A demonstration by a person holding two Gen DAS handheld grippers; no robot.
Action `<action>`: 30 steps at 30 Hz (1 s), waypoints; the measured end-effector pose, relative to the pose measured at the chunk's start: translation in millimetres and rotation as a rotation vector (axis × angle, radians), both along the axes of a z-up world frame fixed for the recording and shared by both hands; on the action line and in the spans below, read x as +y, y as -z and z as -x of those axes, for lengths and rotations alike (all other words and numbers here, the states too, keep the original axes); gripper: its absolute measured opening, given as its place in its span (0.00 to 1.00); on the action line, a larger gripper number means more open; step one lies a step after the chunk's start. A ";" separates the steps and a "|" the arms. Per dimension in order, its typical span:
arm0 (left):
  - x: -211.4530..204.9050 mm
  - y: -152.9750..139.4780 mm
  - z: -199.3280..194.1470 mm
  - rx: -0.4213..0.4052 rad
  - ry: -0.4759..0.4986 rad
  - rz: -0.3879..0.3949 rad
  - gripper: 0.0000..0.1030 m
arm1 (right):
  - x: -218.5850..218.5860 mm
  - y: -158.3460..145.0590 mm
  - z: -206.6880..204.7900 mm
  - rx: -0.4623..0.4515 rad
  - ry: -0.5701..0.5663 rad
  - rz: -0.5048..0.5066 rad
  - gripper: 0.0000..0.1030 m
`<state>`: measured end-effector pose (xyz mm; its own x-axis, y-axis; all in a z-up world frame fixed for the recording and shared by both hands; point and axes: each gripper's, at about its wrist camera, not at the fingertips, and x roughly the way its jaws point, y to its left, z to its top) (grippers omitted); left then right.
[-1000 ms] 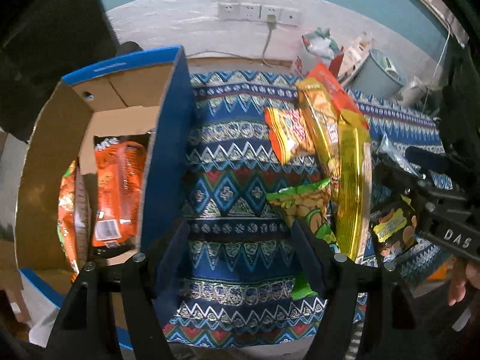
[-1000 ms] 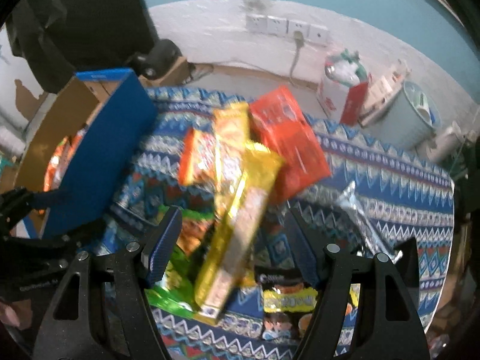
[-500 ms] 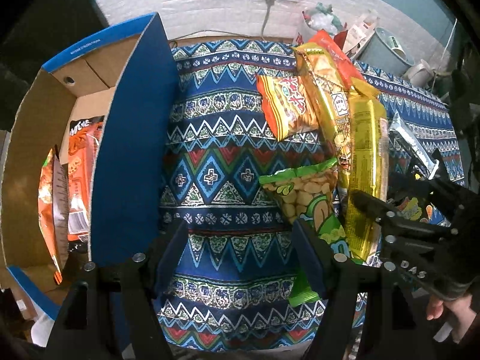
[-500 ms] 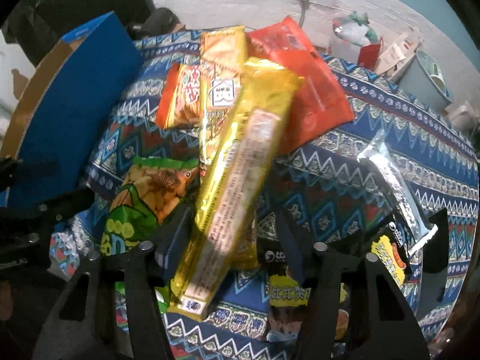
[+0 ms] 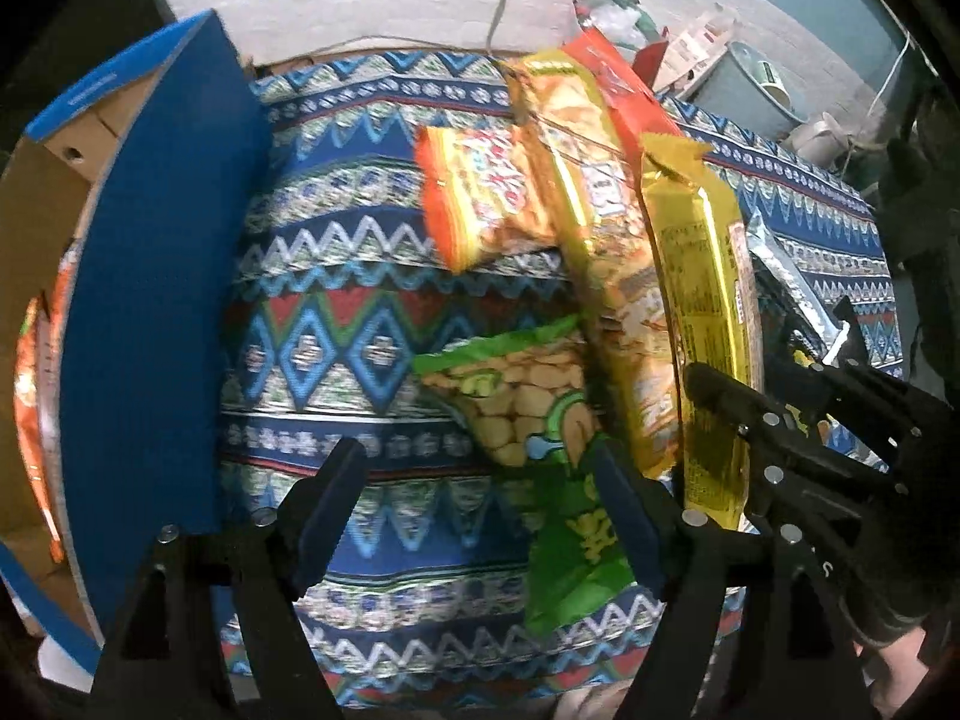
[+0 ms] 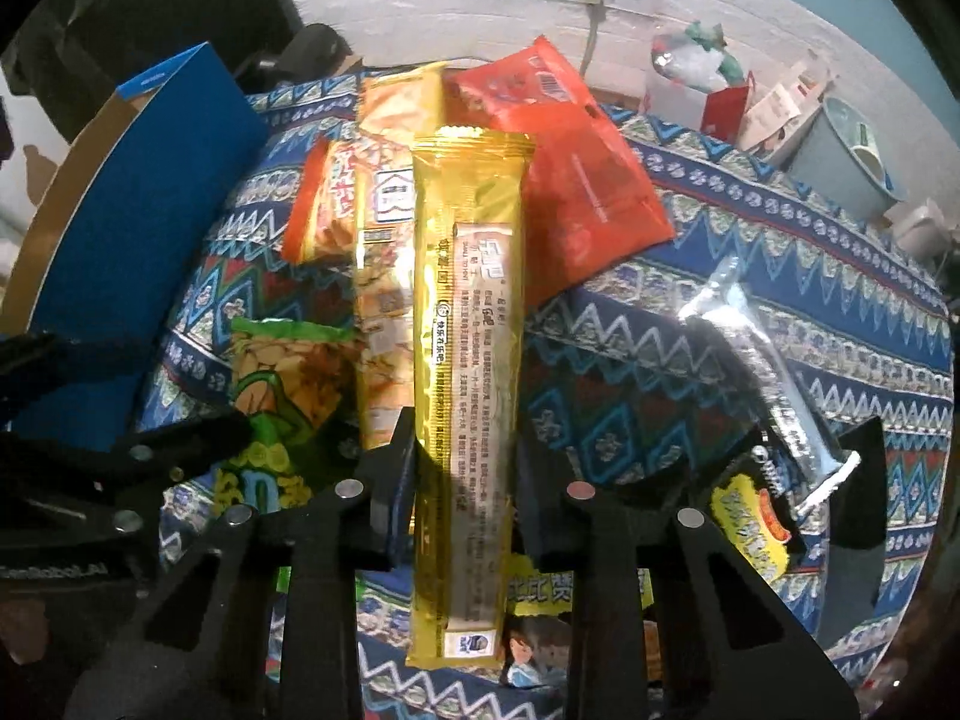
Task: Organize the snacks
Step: 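Grasp the long yellow wafer bar with the right tool while the left grasps the green peanut bag, then lift both snacks, carry them into the cardboard box and open both tools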
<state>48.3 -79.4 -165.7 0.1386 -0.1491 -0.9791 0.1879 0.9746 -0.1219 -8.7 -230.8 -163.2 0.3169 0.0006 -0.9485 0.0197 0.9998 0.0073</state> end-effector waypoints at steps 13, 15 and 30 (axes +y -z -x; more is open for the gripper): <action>-21.1 39.1 -11.0 0.083 -0.011 -0.021 0.79 | -21.5 14.9 -1.1 0.025 0.052 -0.081 0.27; -24.2 42.0 -8.7 0.072 0.017 -0.032 0.79 | -23.5 20.7 -1.9 0.039 0.064 -0.098 0.27; -12.3 3.5 16.4 -0.052 0.097 -0.037 0.36 | -29.0 -13.9 7.7 -0.062 0.077 -0.097 0.26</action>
